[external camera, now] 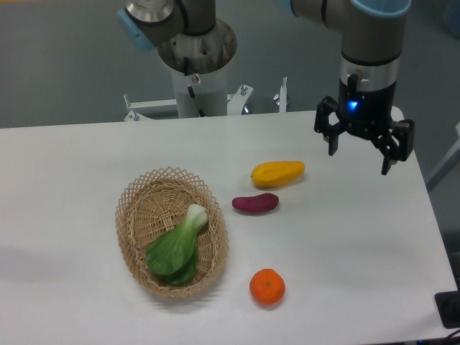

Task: Pick up the green vegetable from the basket
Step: 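Move the open gripper over the basket and lower it onto the bok choy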

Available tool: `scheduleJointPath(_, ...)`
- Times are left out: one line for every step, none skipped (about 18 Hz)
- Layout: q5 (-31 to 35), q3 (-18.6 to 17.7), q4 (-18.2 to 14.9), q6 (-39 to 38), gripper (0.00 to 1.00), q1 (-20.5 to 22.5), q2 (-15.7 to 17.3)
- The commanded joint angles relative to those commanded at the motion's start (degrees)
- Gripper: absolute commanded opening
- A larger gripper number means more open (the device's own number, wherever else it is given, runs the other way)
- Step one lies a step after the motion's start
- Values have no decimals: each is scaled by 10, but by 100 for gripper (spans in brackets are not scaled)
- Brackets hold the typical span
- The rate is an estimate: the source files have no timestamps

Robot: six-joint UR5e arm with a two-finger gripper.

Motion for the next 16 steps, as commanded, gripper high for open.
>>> scheduleJointPath(0, -1, 0, 0, 100, 0, 1)
scheduleJointPath(0, -2, 0, 0, 100, -1, 2)
scheduleJointPath(-1, -3, -1, 0, 100, -3, 3)
scheduleJointPath(-1, -6, -1, -1, 100, -4, 5)
scheduleJointPath(-1, -9, -1, -2, 100, -9, 8)
scheduleJointPath(-1, -11, -1, -6, 100, -14, 8)
scheduleJointPath(-1, -14, -1, -15, 100, -22, 8)
scheduleJointPath(-2, -18, -1, -24, 100, -31, 8)
scheduleJointPath(-6, -26, 1, -33, 100, -41, 9)
scheduleJointPath(-9, -39, 4, -59, 100, -46, 12)
scheduleJointPath(-11, -53, 20, -99, 100, -51, 18)
scheduleJointPath(-21, -65, 53, -149, 100, -68, 19)
scheduleJointPath(-28, -80, 88, -199, 100, -84, 20)
scheduleJointPath(-27, -94, 114, -240, 100, -93, 20)
scheduleJointPath(-28, -103, 133, -275, 100, -98, 20)
scheduleJointPath(-29, -103, 141, -302, 100, -110, 18)
